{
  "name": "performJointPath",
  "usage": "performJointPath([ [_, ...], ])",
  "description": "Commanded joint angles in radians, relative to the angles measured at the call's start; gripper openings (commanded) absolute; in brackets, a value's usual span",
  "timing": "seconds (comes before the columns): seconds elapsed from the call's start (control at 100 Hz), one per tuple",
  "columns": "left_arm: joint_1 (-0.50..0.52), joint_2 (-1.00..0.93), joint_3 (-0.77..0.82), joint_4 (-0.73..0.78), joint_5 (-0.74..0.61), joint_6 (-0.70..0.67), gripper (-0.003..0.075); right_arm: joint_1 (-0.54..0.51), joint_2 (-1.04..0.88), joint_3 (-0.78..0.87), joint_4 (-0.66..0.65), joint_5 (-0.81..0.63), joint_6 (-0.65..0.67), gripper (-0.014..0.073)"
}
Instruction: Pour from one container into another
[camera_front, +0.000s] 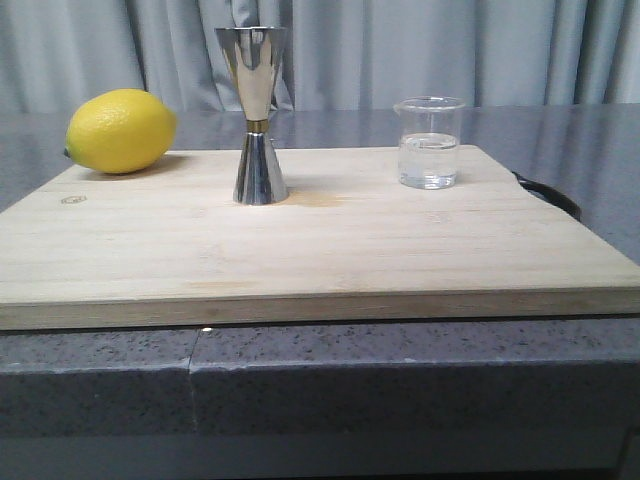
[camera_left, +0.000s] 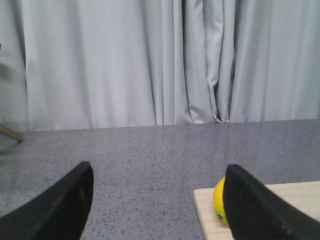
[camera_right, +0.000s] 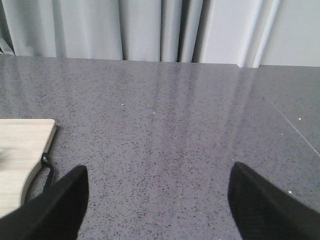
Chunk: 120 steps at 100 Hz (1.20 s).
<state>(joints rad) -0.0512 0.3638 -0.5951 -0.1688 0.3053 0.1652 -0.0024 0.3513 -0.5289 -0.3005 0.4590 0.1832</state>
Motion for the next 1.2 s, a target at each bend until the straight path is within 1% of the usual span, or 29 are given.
performJointPath([
  [0.0,0.002,0.016,-0.033,-0.021,-0.087,-0.008,0.0491,-0.002,0.017,-0.035,-0.021,-0.079,-0.005,0.0525],
  [0.3,0.002,0.025,-0.033,-0.028,-0.087,-0.008,0.0491,-0.002,0.017,-0.035,-0.021,-0.083,-0.002,0.0527],
  [0.39,0.002,0.05,-0.038,-0.028,-0.077,-0.008,0.0491,-0.002,0.018,-0.037,-0.021,-0.088,-0.002,0.0554],
  [0.49,0.002,0.103,-0.076,-0.029,0.005,-0.008,0.0492,-0.002,0.03,-0.05,-0.012,-0.086,-0.001,0.0608],
  [0.54,0.002,0.136,-0.105,-0.029,0.042,-0.008,0.0492,-0.002,0.039,-0.066,0.004,-0.078,-0.001,0.0619],
  [0.72,0.002,0.264,-0.211,-0.031,0.161,-0.008,0.0491,-0.002,0.105,-0.126,0.066,-0.034,-0.001,0.0619],
  [0.79,0.002,0.314,-0.241,-0.057,0.206,0.004,0.0491,-0.002,0.132,-0.143,0.07,-0.021,-0.001,0.0619],
  [0.86,0.002,0.364,-0.271,-0.105,0.252,0.086,0.0491,-0.002,0.151,-0.145,0.07,-0.023,-0.001,0.0619],
  [0.93,0.002,0.416,-0.297,-0.193,0.284,0.192,0.0492,-0.002,0.162,-0.145,0.071,-0.03,-0.001,0.0619],
  [1.03,0.002,0.485,-0.321,-0.385,0.323,0.4,0.0492,-0.002,0.167,-0.145,0.071,-0.035,-0.001,0.0619],
  [1.06,0.002,0.515,-0.325,-0.463,0.34,0.483,0.0491,-0.002,0.167,-0.145,0.071,-0.038,-0.001,0.0619],
  [1.1,0.002,0.553,-0.327,-0.549,0.352,0.56,0.0492,-0.002,0.167,-0.145,0.071,-0.043,-0.001,0.0619],
  [1.19,0.002,0.627,-0.327,-0.691,0.375,0.747,0.0492,-0.002,0.167,-0.145,0.071,-0.055,-0.001,0.0619],
])
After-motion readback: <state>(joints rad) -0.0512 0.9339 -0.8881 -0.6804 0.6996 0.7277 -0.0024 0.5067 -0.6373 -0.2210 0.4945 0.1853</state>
